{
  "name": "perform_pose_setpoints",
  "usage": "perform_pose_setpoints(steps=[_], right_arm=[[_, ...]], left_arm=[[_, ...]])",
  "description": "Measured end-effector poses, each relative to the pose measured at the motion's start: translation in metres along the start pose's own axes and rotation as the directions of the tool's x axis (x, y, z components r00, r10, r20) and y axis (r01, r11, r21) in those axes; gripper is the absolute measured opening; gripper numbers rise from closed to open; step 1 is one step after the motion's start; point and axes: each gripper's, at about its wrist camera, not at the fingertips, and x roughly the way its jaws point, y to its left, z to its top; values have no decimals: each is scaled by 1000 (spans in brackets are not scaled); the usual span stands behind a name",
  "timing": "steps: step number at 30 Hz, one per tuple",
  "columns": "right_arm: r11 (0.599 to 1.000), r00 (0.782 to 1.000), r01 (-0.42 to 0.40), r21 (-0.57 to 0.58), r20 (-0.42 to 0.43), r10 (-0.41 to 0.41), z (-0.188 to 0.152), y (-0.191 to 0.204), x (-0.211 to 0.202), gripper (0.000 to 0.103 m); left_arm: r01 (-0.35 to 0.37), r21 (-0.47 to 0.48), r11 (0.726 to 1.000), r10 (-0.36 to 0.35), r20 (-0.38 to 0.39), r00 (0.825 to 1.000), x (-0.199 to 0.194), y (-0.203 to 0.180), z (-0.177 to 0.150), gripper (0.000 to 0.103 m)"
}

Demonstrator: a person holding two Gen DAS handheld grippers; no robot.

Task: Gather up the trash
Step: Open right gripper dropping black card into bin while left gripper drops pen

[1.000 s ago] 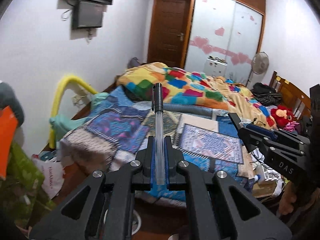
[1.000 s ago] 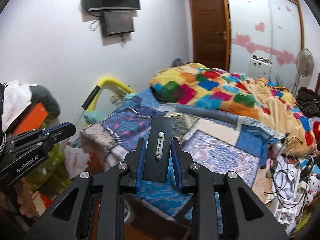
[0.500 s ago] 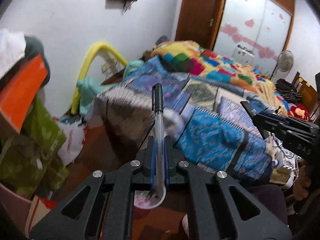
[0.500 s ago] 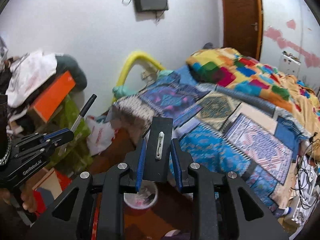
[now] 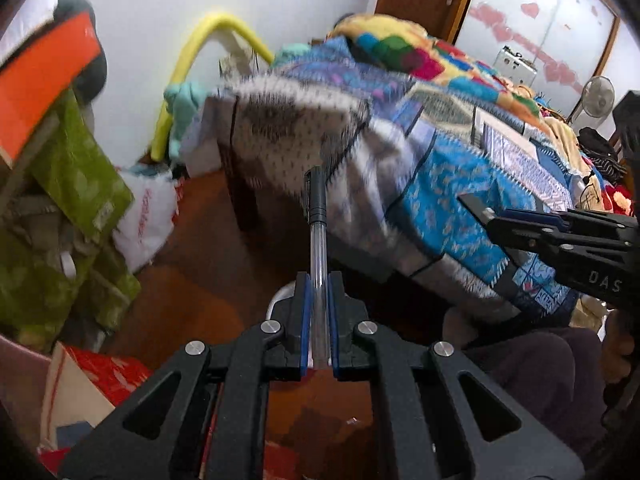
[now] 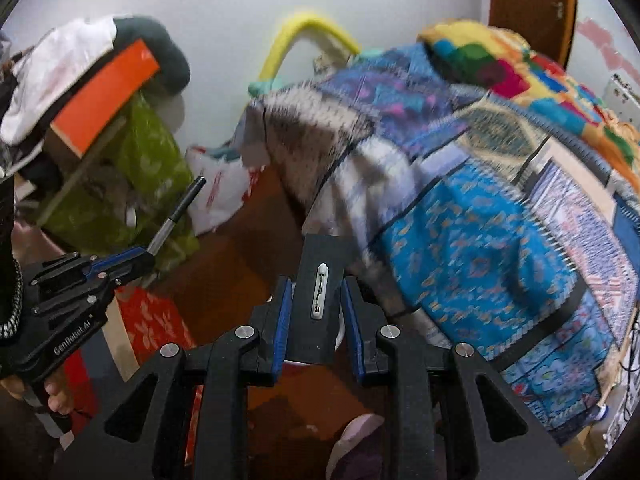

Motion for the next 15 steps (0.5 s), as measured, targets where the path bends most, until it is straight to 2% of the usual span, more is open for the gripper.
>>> perform_pose_setpoints(steps=[7,12,14,15], right_arm=[[999,992,-47,-25,-115,44,1,11,50,23],[989,972,-147,9,-182,146,10,15,74,26],[990,971,-138,21,-194,139,15,14,81,37],[992,972,-124,26,-197,127,17,12,84,47]], left_arm=[[14,-53,999,-18,-92,996,34,11,-14,7],[21,-77,997,-30,-126,992,51,16,-10,7],[29,-79,996,-39,-134,990,59,15,-7,7],[31,-75,997,-41,-136,990,61,14,-5,7]])
